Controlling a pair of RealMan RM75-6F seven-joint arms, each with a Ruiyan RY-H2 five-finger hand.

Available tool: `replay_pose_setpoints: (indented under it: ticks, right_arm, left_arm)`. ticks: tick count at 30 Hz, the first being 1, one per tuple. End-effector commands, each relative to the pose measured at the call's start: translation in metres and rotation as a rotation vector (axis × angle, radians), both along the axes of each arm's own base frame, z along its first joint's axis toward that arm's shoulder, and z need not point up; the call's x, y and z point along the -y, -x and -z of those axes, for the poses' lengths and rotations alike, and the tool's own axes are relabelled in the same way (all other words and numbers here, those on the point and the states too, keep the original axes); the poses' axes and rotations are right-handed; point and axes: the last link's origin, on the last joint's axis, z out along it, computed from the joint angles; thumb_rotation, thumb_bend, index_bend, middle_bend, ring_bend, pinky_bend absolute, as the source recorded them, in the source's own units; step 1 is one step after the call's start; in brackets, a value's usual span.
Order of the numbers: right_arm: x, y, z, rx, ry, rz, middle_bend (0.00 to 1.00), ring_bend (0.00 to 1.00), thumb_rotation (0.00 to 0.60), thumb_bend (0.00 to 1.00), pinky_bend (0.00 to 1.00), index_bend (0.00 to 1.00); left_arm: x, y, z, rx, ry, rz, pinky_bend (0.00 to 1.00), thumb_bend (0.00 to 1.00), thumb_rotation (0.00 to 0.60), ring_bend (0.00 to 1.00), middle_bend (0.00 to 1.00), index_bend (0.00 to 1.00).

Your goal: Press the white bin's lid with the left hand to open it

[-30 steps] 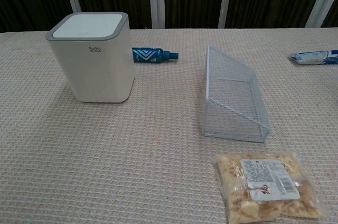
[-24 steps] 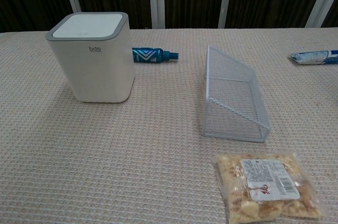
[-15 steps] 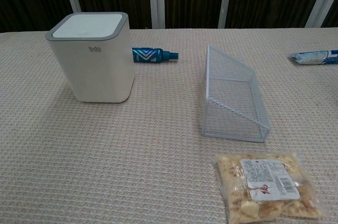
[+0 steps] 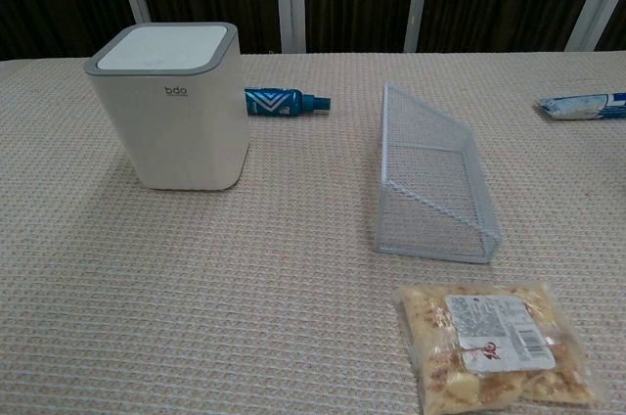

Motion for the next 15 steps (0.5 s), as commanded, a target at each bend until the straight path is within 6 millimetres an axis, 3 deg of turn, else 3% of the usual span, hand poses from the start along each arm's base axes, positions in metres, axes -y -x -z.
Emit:
replay_pose_setpoints:
  ticks: [1,6,15]
  right_arm:
    - [0.001,0.002,0.000,-0.001,0.003,0.012,0.00,0.03,0.600,0.14,0.00,0.12]
    - [0.003,0.003,0.002,-0.008,0.003,0.022,0.00,0.03,0.600,0.14,0.00,0.12]
    - [0.004,0.003,0.008,-0.034,-0.012,0.028,0.00,0.03,0.600,0.14,0.00,0.12]
  left_arm:
    - [-0.011,-0.006,-0.003,-0.011,-0.002,0.035,0.34,0.18,0.600,0.32,0.39,0.17]
    - [-0.042,-0.028,-0.007,-0.055,0.067,0.106,0.53,0.27,0.600,0.52,0.59,0.13]
    - [-0.103,-0.094,0.000,-0.176,0.243,0.234,0.64,0.57,0.600,0.73,0.83,0.13]
